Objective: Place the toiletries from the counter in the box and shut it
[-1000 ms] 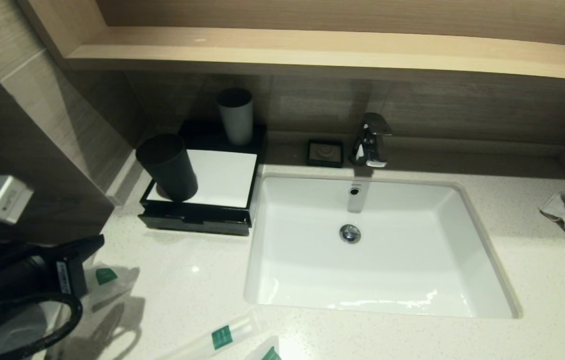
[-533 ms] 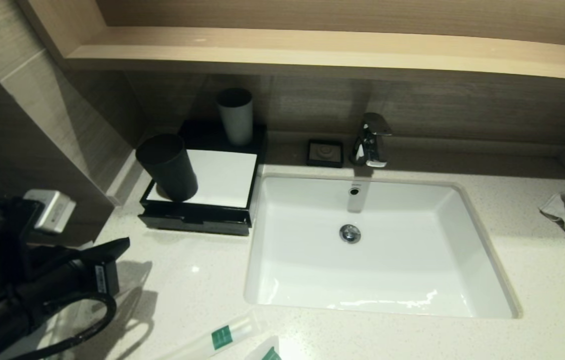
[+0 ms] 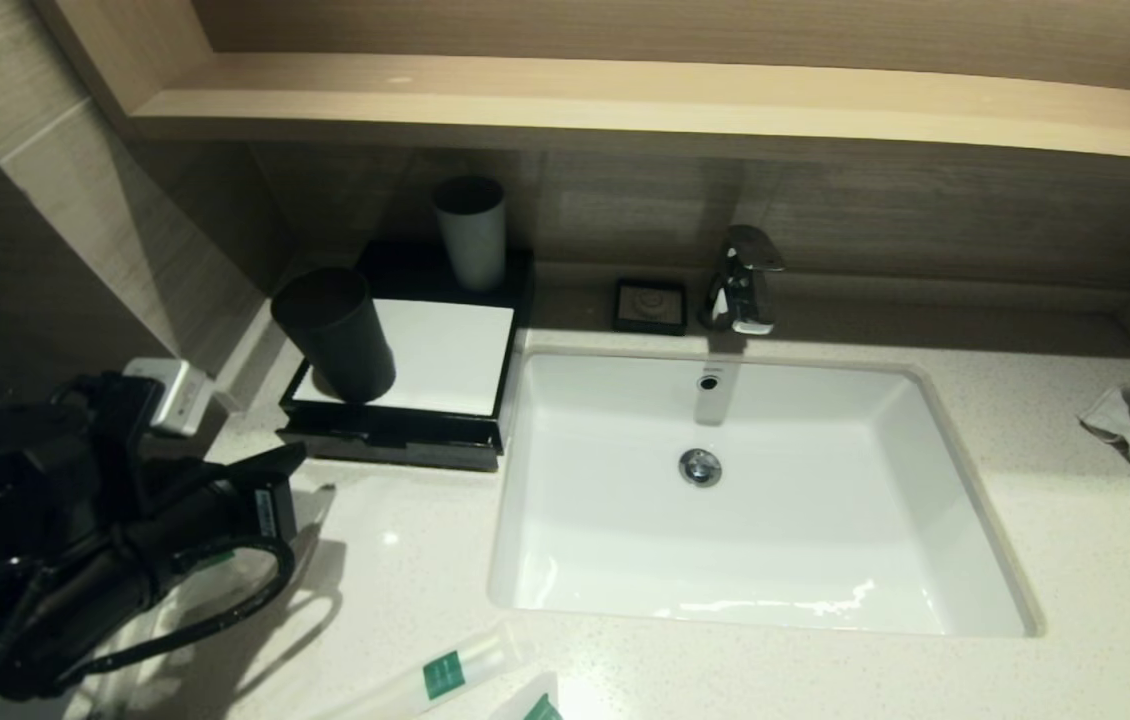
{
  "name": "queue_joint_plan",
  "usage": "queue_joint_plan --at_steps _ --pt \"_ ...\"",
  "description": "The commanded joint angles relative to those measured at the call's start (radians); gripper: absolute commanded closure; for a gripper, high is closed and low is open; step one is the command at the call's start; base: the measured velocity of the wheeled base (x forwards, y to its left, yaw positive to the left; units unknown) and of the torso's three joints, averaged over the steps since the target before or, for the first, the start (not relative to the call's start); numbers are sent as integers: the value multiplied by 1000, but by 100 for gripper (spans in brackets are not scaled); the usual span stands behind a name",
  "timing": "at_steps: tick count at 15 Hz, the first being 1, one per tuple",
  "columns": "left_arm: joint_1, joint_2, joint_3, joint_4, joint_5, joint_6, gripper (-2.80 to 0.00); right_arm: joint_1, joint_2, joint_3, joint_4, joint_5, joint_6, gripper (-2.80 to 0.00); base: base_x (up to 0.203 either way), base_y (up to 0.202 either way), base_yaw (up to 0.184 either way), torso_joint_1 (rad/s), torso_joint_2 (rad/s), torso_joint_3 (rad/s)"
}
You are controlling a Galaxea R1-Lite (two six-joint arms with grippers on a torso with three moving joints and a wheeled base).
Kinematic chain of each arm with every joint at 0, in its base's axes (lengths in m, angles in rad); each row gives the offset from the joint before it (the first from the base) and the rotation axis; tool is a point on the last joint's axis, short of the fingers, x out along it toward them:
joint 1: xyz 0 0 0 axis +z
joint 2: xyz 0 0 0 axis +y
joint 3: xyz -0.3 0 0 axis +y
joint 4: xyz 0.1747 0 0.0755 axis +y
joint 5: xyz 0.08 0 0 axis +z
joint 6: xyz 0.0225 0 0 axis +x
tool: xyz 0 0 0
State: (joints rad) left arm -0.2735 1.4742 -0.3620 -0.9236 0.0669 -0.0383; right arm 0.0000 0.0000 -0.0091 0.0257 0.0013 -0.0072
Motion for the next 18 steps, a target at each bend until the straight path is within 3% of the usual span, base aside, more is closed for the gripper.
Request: queue_joint_plan --at_steps 1,12,13,18 --pt "-1 49 -27 -23 -1 -2 0 0 0 0 0 0 0 0 0 0 0 0 0 0" --pt "-1 85 -92 -26 2 0 0 -2 0 0 0 0 0 0 0 0 0 0 0 0" --pt "-1 86 -94 -26 2 1 -280 0 0 0 0 0 0 0 0 0 0 0 0 0" --pt "-1 112 -90 -27 5 6 -280 0 0 0 0 0 0 0 0 0 0 0 0 0"
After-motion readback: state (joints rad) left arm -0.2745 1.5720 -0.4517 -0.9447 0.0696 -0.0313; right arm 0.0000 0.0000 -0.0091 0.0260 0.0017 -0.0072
